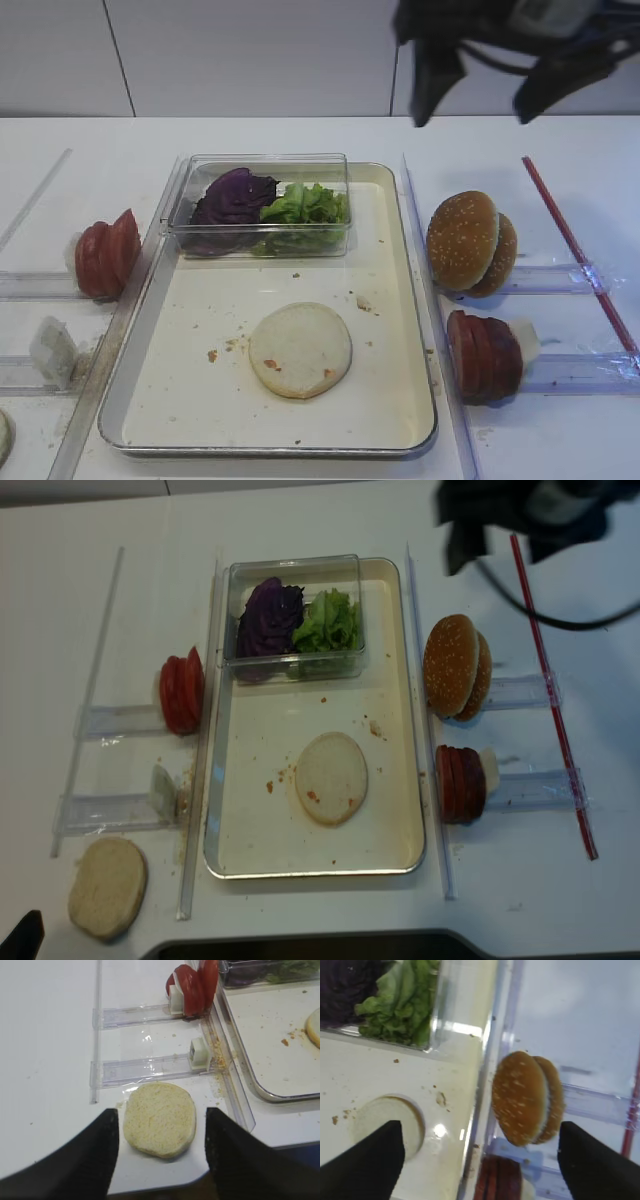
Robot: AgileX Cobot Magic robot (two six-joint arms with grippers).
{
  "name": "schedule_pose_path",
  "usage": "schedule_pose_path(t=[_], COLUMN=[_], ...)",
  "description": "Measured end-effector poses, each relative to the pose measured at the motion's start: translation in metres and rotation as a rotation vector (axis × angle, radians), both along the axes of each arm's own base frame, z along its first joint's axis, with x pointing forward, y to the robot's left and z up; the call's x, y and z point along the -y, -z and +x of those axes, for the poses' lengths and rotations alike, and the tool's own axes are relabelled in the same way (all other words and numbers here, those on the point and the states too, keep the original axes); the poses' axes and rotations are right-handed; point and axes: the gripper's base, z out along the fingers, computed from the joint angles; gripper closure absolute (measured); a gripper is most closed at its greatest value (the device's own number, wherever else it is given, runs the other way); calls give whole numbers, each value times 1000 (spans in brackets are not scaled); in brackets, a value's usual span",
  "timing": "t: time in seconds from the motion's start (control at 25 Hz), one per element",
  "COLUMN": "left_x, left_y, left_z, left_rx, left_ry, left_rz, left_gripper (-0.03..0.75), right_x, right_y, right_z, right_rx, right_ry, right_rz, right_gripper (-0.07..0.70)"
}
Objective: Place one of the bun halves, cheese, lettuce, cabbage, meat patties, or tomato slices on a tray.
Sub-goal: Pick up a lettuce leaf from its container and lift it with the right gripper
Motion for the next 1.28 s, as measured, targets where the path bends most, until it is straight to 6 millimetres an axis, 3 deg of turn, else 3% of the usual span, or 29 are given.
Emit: schedule_pose_path(t=[0.24, 0.44, 0.72, 1.28], left_x=[0, 0, 0, 0], left_y=[0, 0, 0, 0], left_z=[0, 0, 0, 0], left_rx=[0, 0, 0, 0], left_ry=[0, 0, 0, 0], left_rz=[0, 0, 0, 0], left_gripper=[358, 358, 358, 358], right_x=[-72, -100, -122, -133], right_y=[30, 52, 82, 126], right_z=[41, 75, 104, 117], right_rx=[-37, -49, -78, -161], right_ry=[-85, -78, -64, -60], right_rz=[-7, 9, 38, 21], right_gripper=[-9, -10, -10, -10])
